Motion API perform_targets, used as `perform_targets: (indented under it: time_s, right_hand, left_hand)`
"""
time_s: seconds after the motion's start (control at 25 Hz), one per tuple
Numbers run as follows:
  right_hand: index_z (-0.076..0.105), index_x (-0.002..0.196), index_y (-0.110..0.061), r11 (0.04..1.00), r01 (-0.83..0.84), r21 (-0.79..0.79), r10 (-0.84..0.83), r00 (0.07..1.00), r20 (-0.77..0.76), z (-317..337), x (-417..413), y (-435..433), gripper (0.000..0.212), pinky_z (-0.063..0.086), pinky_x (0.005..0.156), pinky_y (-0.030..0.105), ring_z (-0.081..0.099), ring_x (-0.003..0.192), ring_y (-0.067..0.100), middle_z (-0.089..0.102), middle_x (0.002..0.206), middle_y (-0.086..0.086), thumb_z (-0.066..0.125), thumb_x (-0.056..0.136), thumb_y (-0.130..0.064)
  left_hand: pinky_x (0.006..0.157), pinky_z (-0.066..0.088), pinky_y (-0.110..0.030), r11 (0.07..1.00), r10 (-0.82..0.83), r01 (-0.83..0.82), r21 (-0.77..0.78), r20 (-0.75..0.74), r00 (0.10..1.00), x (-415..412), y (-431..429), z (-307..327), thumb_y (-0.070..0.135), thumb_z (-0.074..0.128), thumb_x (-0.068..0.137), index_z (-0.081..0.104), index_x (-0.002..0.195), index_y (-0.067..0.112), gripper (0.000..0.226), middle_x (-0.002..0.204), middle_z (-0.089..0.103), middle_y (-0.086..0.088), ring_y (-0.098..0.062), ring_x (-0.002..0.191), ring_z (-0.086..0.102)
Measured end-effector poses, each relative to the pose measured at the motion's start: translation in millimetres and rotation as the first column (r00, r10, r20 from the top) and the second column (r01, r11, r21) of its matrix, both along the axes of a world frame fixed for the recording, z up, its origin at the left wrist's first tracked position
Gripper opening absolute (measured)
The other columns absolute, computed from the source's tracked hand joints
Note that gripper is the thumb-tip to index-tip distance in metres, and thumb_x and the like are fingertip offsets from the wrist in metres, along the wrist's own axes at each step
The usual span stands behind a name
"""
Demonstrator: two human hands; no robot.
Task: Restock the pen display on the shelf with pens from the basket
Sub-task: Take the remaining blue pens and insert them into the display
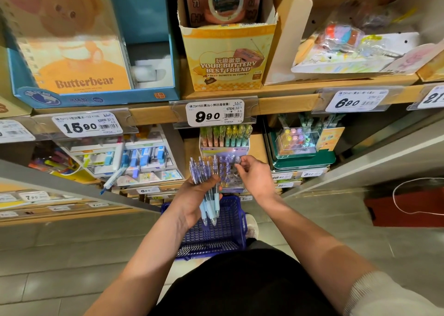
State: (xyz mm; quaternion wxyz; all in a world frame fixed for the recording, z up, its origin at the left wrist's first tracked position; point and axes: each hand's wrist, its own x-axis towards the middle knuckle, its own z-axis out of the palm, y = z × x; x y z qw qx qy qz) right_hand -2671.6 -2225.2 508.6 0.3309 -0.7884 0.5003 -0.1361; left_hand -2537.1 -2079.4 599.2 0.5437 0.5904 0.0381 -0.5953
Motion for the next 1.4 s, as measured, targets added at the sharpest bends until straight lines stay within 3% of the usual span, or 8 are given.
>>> perform_targets:
  time_s: [0.16, 0.4, 0.52, 0.68, 1.04, 1.16, 1.28, 1.4]
  right_hand:
    - [0.068, 0.097, -0.021, 1.000, 0.011, 0.007, -0.011, 0.999, -0.031, -3, 5, -1, 0.010, 0.061, 0.064, 0.035, 0.067, 0.062, 0.010, 0.071, 0.074, -0.006, 0.062, 0.099, -0.029]
    - [0.070, 0.092, -0.021, 0.999, 0.036, 0.033, -0.033, 0.995, -0.092, 8, 4, -2, 0.015, 0.061, 0.067, 0.031, 0.066, 0.062, 0.009, 0.070, 0.072, -0.007, 0.066, 0.097, -0.034]
    - [0.068, 0.085, -0.022, 0.991, 0.103, 0.082, -0.107, 0.993, 0.052, 32, -6, 2, 0.017, 0.053, 0.066, 0.022, 0.062, 0.062, 0.002, 0.066, 0.069, -0.013, 0.068, 0.096, -0.035]
    - [0.073, 0.085, -0.030, 0.906, -0.078, 0.415, -0.043, 0.961, 0.273, 75, -13, 22, 0.019, 0.050, 0.064, 0.012, 0.063, 0.060, -0.001, 0.070, 0.071, -0.008, 0.068, 0.092, -0.046]
    - [0.071, 0.113, -0.010, 0.727, -0.066, 0.683, -0.183, 0.941, 0.286, 87, -15, 21, 0.019, 0.062, 0.079, 0.027, 0.074, 0.079, 0.014, 0.076, 0.097, 0.009, 0.070, 0.094, -0.013]
    - [0.071, 0.111, -0.014, 0.746, -0.104, 0.658, -0.148, 0.937, 0.316, 86, -20, 16, 0.022, 0.062, 0.081, 0.028, 0.076, 0.082, 0.015, 0.076, 0.099, 0.008, 0.075, 0.091, -0.020]
    - [0.072, 0.102, -0.014, 0.818, 0.034, 0.574, -0.273, 0.901, 0.336, 81, -32, 1, 0.012, 0.061, 0.083, 0.031, 0.076, 0.082, 0.018, 0.077, 0.088, 0.007, 0.074, 0.091, -0.019]
    - [0.071, 0.093, -0.011, 0.926, 0.219, 0.308, -0.302, 0.919, 0.253, 66, -39, -9, 0.010, 0.056, 0.082, 0.025, 0.072, 0.081, 0.018, 0.075, 0.083, 0.008, 0.074, 0.092, -0.020]
  left_hand:
    - [0.074, 0.060, -0.037, 1.000, 0.003, -0.003, 0.021, 0.008, 1.000, 1, 0, 1, 0.013, 0.075, 0.086, 0.061, 0.129, 0.001, 0.047, 0.113, 0.076, -0.014, -0.022, 0.084, 0.073]
    - [0.069, 0.060, -0.034, 1.000, 0.000, 0.000, 0.018, 0.007, 1.000, 0, -1, 2, 0.015, 0.077, 0.082, 0.063, 0.127, 0.002, 0.048, 0.108, 0.078, -0.012, -0.019, 0.080, 0.075]
    - [0.078, 0.061, -0.038, 1.000, -0.028, 0.028, 0.000, 0.022, 0.999, -2, -3, -1, 0.019, 0.080, 0.076, 0.064, 0.125, 0.003, 0.054, 0.109, 0.078, -0.011, -0.021, 0.087, 0.075]
    - [0.109, 0.046, -0.052, 0.996, -0.082, 0.084, -0.027, 0.072, 0.994, -8, -7, -4, 0.025, 0.084, 0.067, 0.066, 0.124, 0.007, 0.063, 0.117, 0.076, -0.010, -0.029, 0.115, 0.067]
    - [0.115, 0.040, -0.048, 0.980, -0.193, 0.199, -0.026, 0.153, 0.969, -18, -17, -4, 0.030, 0.087, 0.064, 0.066, 0.126, 0.011, 0.068, 0.117, 0.076, -0.005, -0.022, 0.120, 0.065]
    - [0.113, 0.041, -0.053, 0.982, -0.183, 0.187, -0.018, 0.138, 0.973, -20, -21, -1, 0.028, 0.088, 0.066, 0.062, 0.130, 0.006, 0.073, 0.120, 0.074, -0.012, -0.028, 0.119, 0.064]
    - [0.090, 0.060, -0.043, 0.994, -0.109, 0.111, -0.010, 0.093, 0.990, -18, -20, -3, 0.012, 0.083, 0.077, 0.063, 0.121, 0.001, 0.050, 0.105, 0.076, -0.017, -0.024, 0.088, 0.071]
    - [0.076, 0.064, -0.037, 0.999, -0.049, 0.049, -0.009, 0.030, 0.998, -15, -17, -6, 0.004, 0.076, 0.086, 0.064, 0.118, 0.001, 0.034, 0.098, 0.077, -0.013, -0.022, 0.078, 0.072]
